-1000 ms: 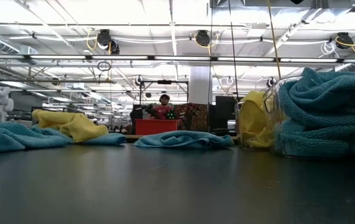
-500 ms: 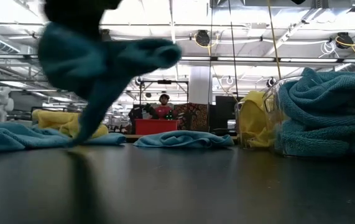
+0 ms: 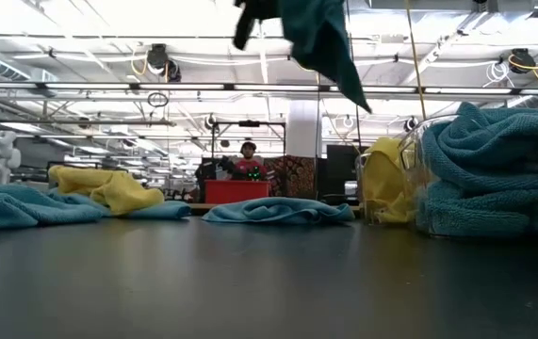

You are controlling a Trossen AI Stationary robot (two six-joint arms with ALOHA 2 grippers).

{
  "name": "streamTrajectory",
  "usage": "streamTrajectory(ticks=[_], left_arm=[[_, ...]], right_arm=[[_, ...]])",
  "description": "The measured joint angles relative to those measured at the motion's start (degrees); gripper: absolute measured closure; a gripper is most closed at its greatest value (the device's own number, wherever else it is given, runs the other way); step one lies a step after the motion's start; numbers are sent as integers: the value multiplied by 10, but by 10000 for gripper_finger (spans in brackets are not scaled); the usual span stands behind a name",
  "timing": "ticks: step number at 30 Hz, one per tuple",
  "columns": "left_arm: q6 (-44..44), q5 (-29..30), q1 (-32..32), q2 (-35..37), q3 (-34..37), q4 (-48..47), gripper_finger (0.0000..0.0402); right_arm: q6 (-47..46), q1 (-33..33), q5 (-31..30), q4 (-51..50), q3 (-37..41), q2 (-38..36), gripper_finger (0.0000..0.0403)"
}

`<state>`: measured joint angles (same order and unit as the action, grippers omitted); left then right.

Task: Sort microfiber towel by color & place in baskets
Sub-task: Put the blue microfiber cloth into the bottom transparent bin

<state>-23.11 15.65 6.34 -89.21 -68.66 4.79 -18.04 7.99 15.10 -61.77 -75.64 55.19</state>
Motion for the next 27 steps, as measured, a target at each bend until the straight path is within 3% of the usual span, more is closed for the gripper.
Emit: streamTrajectory(ticks=[7, 17, 27], left_arm=[[2, -98, -46, -42, -24, 81, 391], [30, -193, -59, -178, -172, 87, 391], [-8, -309, -63, -318, -315, 92, 391]], right_arm=[[-51, 33, -45, -53, 0, -31, 143], [-125, 66, -96, -76, 0, -78, 143], [-145, 79, -125, -87, 0, -85, 143]])
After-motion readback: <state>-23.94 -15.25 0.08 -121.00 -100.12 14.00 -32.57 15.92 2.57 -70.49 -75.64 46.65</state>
